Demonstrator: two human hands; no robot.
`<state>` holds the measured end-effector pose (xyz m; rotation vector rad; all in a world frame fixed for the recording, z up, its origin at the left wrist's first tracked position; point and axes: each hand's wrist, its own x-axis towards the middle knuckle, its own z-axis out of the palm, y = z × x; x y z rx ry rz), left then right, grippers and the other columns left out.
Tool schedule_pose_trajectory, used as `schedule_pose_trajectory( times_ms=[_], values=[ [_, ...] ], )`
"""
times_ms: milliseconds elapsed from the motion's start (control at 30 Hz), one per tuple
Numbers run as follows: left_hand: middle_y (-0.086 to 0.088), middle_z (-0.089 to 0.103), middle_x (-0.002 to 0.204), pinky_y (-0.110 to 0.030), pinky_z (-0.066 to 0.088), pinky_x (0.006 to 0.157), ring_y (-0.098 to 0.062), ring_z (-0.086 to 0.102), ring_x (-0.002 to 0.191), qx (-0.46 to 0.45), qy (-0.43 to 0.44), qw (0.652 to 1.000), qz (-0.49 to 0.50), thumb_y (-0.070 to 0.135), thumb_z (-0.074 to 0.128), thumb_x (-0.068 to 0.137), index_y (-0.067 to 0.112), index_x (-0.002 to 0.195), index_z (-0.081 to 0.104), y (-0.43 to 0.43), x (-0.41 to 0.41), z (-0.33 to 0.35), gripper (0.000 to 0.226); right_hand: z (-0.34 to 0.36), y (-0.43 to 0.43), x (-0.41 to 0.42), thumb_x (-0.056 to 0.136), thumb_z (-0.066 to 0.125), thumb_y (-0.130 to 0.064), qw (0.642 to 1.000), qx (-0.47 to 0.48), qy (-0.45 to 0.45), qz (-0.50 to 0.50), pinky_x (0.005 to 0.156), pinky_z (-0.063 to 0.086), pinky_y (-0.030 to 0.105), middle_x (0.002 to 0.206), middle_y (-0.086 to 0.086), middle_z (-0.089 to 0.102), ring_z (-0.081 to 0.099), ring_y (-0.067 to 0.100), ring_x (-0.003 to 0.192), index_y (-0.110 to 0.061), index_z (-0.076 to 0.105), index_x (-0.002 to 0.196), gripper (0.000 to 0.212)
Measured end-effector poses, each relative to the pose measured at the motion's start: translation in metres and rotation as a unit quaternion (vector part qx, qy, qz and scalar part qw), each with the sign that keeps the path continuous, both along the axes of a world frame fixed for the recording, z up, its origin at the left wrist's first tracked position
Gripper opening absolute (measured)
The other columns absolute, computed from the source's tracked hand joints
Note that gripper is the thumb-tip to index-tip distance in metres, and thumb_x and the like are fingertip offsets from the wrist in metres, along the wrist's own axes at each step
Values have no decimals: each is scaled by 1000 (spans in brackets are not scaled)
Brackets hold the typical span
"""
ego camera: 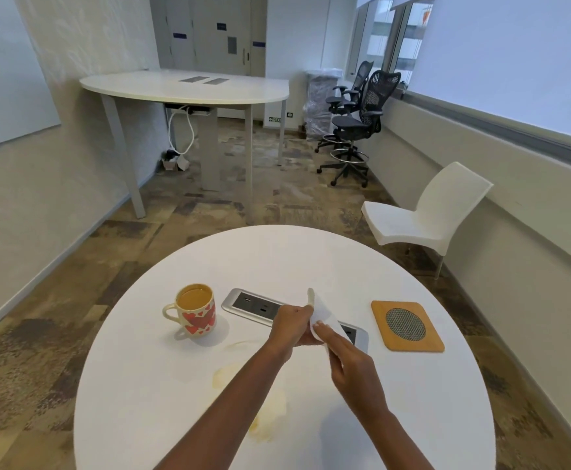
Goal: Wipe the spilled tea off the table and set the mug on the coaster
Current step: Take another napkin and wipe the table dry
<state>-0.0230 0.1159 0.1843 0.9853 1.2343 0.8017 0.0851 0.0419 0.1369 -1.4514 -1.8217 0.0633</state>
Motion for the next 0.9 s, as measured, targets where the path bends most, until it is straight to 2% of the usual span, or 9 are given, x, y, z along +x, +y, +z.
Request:
schedule_pose_trajectory(
  times_ms=[100, 167, 200, 333, 433, 500, 600, 733, 900],
  values=[
    [-9, 68, 81, -19, 56, 48, -13, 67, 57, 5, -39, 999, -23, 22, 43, 96, 4, 93, 63, 8, -16, 0, 27, 7, 9, -11, 82, 62, 8, 994, -18, 96, -41, 88, 53, 20, 112, -6, 64, 62, 13, 104, -12, 65, 113, 38],
    [-10, 68, 89, -20, 55, 60, -13, 65, 66, 46, -27, 998, -16, 25, 46, 95, 5, 107, 63, 15, -28, -4, 28, 16, 15, -14, 86, 54, 7, 981, -48, 180, -60, 81, 46, 3, 107, -14, 63, 62, 4, 95, -21, 65, 109, 38],
    [-12, 65, 98, -23, 51, 70, -15, 62, 77, 73, -7, 997, -9, 25, 49, 94, 7, 116, 59, 20, -35, -7, 30, 20, 19, -16, 87, 52, 7, 970, -63, 226, -64, 77, 45, 1, 102, -15, 65, 62, 2, 88, -24, 64, 105, 38],
    [-8, 48, 125, -27, 36, 91, -19, 47, 114, 122, 32, 991, -36, 31, 57, 89, 19, 136, 38, 33, -64, -21, 51, 31, 39, -18, 88, 50, 8, 888, -93, 447, -60, 76, 49, 27, 90, 2, 68, 61, 19, 82, -6, 65, 102, 25],
    [-1, 54, 122, -27, 37, 95, -17, 50, 116, 133, 18, 986, -103, 34, 55, 89, 18, 139, 33, 39, -84, -26, 57, 40, 51, -20, 88, 49, 7, 821, -123, 557, -24, 62, 55, 26, 80, -4, 74, 67, 12, 72, -10, 65, 100, 26],
    [7, 59, 109, -26, 44, 92, -10, 57, 105, 132, -25, 979, -156, 53, 62, 76, 16, 136, 37, 41, -94, -26, 74, 45, 58, -20, 89, 46, 8, 785, -139, 603, 5, 57, 57, 21, 77, -9, 76, 70, 6, 70, -15, 64, 97, 31],
    [5, 64, 106, -26, 51, 85, -9, 62, 99, 120, -59, 968, -211, 81, 67, 37, 20, 118, 54, 41, -104, -27, 103, 47, 67, -24, 89, 45, 8, 751, -149, 643, 26, 59, 58, 20, 81, -7, 76, 71, 6, 72, -16, 63, 97, 31],
    [7, 71, 90, -22, 56, 74, -6, 69, 80, 101, -96, 966, -219, 77, 73, 34, 22, 94, 64, 43, -109, -37, 82, 46, 74, -36, 91, 44, 5, 733, -155, 662, 29, 58, 59, 24, 92, 0, 71, 71, 11, 76, -12, 61, 103, 27],
    [4, 75, 84, -26, 59, 67, -12, 71, 76, 98, -123, 973, -171, 70, 78, 35, 19, 90, 67, 45, -110, -47, 75, 36, 77, -52, 92, 45, -6, 731, -186, 655, 37, 77, 58, 34, 111, 7, 65, 62, 24, 99, -10, 52, 119, 28]
  ],
)
